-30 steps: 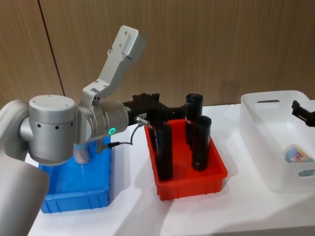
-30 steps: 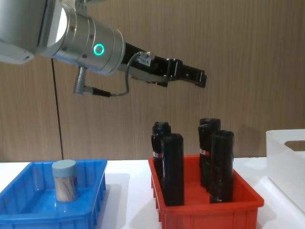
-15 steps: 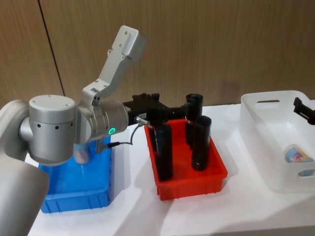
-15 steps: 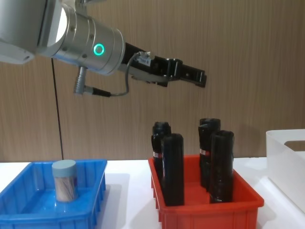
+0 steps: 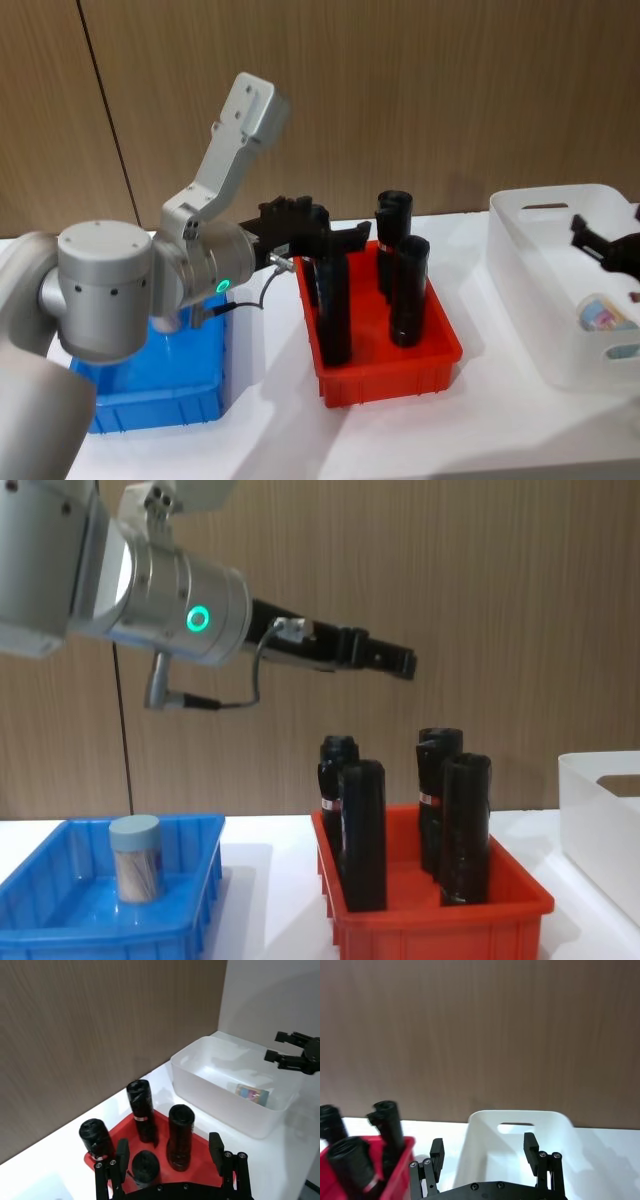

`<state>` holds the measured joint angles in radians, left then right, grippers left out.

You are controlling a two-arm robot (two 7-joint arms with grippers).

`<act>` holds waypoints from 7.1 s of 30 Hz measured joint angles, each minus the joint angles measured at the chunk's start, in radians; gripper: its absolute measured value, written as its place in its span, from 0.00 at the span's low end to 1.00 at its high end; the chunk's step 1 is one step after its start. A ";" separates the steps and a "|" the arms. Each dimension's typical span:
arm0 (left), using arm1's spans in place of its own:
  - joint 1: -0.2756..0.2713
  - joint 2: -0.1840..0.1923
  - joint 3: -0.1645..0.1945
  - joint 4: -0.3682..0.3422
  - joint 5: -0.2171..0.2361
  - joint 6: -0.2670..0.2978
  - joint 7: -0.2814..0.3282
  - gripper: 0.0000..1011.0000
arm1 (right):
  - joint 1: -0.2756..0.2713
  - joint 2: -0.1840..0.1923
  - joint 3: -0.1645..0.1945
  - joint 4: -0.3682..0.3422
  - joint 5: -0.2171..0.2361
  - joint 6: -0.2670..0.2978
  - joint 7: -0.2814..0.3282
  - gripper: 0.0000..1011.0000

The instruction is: Pick the cotton swabs from the blue box and place them into the white box.

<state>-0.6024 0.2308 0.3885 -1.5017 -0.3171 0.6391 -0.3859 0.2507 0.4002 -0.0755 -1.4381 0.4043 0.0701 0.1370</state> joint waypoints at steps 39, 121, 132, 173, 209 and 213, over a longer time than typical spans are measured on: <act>0.304 0.126 0.056 -0.104 0.097 -0.519 0.311 0.99 | -0.265 -0.063 -0.150 -0.329 -0.117 -0.036 -0.071 0.99; 0.365 0.151 0.066 -0.125 0.117 -0.625 0.375 0.99 | 0.169 -0.211 -0.150 0.336 -0.062 -0.111 0.320 0.99; 0.365 0.151 0.066 -0.125 0.117 -0.625 0.375 0.99 | 0.206 -0.214 -0.141 0.408 -0.061 -0.139 0.340 0.99; 0.365 0.151 0.066 -0.125 0.117 -0.625 0.375 0.99 | 0.458 -0.295 -0.179 0.849 -0.109 -0.263 0.449 0.83; 0.365 0.151 0.066 -0.125 0.117 -0.625 0.375 0.99 | 0.328 -0.254 -0.173 0.476 -0.047 -0.155 0.393 0.42; 0.365 0.151 0.066 -0.125 0.117 -0.625 0.375 0.99 | 0.289 -0.238 -0.166 0.360 -0.029 -0.118 0.366 0.41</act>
<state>-0.2372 0.3821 0.4542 -1.6262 -0.2004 0.0138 -0.0109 0.5401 0.1624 -0.2414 -1.0781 0.3756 -0.0484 0.5035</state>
